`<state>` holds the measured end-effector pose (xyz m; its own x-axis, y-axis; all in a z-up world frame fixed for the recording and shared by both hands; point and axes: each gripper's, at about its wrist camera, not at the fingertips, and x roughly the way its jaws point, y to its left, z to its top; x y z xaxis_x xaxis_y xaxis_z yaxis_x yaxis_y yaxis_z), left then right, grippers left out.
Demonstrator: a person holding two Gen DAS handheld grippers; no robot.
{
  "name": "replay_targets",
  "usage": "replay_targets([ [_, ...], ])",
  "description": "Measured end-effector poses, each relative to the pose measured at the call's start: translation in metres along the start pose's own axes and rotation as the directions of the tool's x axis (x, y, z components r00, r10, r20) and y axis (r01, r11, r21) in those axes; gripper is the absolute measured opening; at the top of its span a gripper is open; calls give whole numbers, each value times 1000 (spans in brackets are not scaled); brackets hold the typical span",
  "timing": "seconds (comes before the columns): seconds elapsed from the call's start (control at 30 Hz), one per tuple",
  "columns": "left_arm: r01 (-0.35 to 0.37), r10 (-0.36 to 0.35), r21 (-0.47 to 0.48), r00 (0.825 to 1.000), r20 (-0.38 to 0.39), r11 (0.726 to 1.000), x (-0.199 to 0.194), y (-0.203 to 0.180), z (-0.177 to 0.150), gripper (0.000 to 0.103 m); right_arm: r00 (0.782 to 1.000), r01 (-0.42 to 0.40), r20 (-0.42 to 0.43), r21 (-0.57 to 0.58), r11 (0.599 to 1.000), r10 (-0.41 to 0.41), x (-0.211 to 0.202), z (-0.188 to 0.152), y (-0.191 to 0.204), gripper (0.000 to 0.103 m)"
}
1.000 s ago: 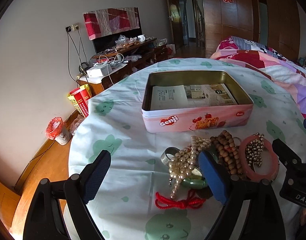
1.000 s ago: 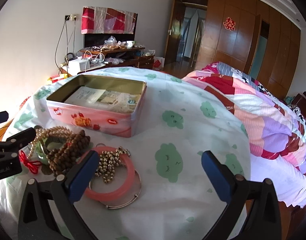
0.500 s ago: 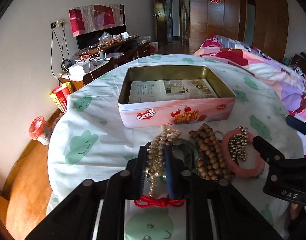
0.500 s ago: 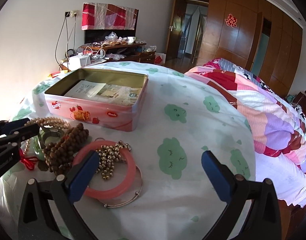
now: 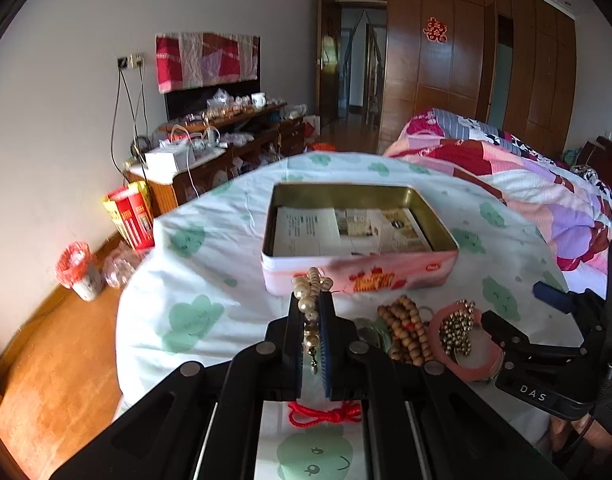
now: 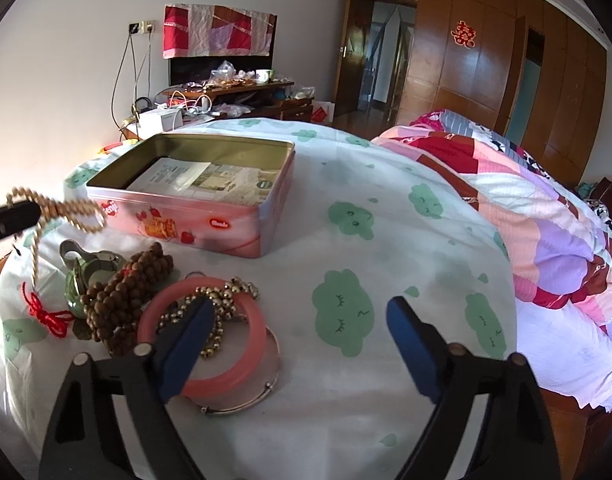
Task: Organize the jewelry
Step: 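Lower the left tool onto the pearl necklace and close it, then grasp the pink bangle with the right tool while the left tool holds the pearls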
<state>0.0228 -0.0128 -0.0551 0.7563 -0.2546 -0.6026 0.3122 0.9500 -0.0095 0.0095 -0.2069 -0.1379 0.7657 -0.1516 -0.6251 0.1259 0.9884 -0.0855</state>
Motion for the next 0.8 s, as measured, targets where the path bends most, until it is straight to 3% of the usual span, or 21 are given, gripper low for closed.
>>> replay_targets([
  [0.13,2,-2,1,1000,0,1000,1,0,-1,6,999,-32,-25,-4,999,31,4,-2,1,71],
  [0.2,6,-6,-2,1000,-15,1000,4,0,-4,6,998,-45,-39,-7,999,45,6,-3,2,58],
  [0.43,7,-7,-5,1000,-24,1000,8,0,-7,6,991,-100,-91,-35,994,97,14,-6,10,48],
  [0.47,6,-7,-6,1000,-24,1000,8,0,-7,6,990,-103,-100,-42,994,99,16,-7,11,43],
  [0.5,6,-6,-7,1000,-26,1000,9,0,-7,6,989,-109,-106,-45,993,104,17,-8,12,30],
  [0.57,8,-8,-10,1000,-28,1000,9,0,-7,6,984,-132,-128,-40,990,126,21,-10,12,24],
  [0.6,7,-7,-9,1000,-27,1000,9,0,-7,6,983,-136,-127,-33,990,131,21,-10,11,15],
  [0.8,6,-6,-12,1000,-13,1000,7,1,-5,6,979,-175,-99,24,984,176,18,-8,2,13],
])
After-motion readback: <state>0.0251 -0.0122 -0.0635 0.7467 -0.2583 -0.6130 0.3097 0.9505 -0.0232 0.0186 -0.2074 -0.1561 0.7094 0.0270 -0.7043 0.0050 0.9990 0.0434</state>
